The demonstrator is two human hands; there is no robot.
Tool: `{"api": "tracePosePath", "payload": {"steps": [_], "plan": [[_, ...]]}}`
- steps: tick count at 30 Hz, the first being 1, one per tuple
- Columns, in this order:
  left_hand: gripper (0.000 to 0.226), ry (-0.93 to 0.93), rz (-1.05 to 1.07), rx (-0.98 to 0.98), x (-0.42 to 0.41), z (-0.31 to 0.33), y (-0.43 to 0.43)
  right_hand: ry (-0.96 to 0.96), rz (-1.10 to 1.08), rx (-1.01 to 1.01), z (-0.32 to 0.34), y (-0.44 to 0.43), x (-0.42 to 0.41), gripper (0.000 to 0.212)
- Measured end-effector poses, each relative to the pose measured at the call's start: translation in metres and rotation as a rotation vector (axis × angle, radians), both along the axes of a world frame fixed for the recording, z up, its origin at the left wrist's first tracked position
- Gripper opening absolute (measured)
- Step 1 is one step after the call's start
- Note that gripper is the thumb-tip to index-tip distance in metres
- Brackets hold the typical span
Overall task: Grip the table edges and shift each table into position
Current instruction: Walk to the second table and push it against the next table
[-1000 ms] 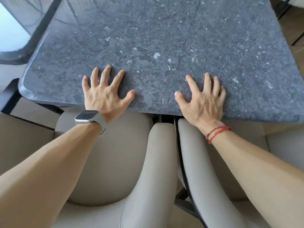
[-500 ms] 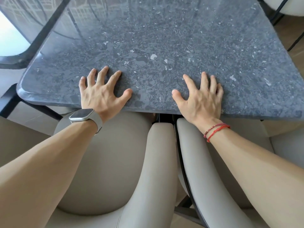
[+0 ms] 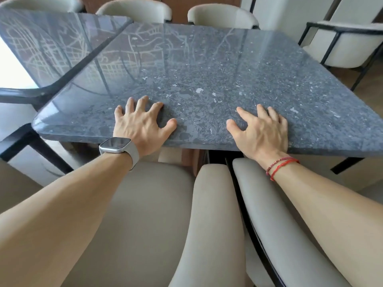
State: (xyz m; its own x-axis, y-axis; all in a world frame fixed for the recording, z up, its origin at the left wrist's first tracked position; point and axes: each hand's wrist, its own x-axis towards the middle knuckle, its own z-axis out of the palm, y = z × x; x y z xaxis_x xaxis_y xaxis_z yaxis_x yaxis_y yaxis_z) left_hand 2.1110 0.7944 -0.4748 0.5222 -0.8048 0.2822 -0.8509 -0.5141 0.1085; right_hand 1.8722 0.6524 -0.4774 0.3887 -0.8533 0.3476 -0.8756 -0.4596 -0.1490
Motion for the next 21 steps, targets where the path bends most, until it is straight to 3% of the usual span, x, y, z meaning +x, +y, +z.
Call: {"api": "tracePosePath", "payload": {"steps": [21], "plan": [[0.076, -0.027, -0.029, -0.017, 0.0001, -0.0013, 0.0007, -0.013, 0.007, 0.025, 0.0030, 0.0037, 0.0004, 0.068]]}}
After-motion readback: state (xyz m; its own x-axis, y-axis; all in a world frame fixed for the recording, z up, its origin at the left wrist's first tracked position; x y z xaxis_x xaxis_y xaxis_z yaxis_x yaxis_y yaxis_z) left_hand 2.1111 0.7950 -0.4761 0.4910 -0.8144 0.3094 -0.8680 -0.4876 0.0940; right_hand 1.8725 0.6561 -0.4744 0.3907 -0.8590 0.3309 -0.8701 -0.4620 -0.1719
